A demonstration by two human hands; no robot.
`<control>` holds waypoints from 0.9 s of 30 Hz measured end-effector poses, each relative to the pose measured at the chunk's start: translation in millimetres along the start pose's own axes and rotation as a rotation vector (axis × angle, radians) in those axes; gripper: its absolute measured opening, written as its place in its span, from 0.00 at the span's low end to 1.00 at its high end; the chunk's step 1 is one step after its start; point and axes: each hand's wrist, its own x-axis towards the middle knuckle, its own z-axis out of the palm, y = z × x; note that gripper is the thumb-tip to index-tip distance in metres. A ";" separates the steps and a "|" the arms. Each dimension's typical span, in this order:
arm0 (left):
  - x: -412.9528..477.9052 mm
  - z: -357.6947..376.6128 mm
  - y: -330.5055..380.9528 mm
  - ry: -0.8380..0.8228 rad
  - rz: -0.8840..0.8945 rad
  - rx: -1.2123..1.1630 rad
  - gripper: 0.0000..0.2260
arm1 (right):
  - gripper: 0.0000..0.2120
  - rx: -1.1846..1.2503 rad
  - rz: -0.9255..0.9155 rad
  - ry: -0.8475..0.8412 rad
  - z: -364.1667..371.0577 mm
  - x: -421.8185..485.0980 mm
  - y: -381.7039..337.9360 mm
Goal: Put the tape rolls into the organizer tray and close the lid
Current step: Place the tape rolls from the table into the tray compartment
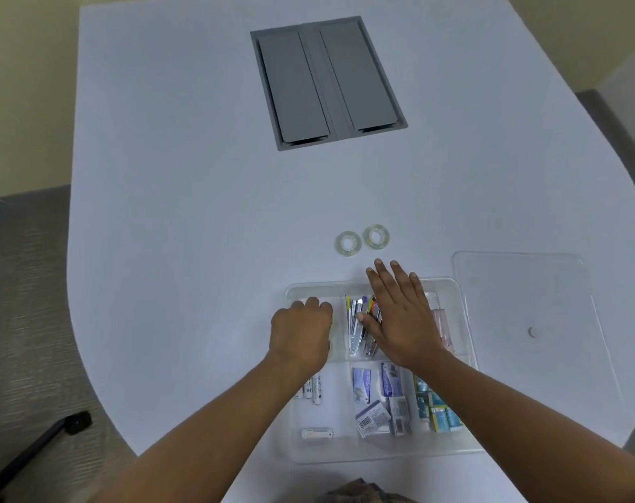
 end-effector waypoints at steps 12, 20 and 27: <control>1.1 29.0 -72.8 0.397 -0.292 -0.495 0.21 | 0.18 0.197 0.131 -0.108 -36.5 34.8 -3.1; -4.0 76.0 -92.7 0.131 -0.141 -0.374 0.33 | 0.18 0.196 0.309 -0.145 -50.4 89.0 22.8; 0.3 81.6 -92.7 -0.035 -0.136 -0.229 0.39 | 0.24 0.127 0.256 -0.170 -42.6 104.8 33.9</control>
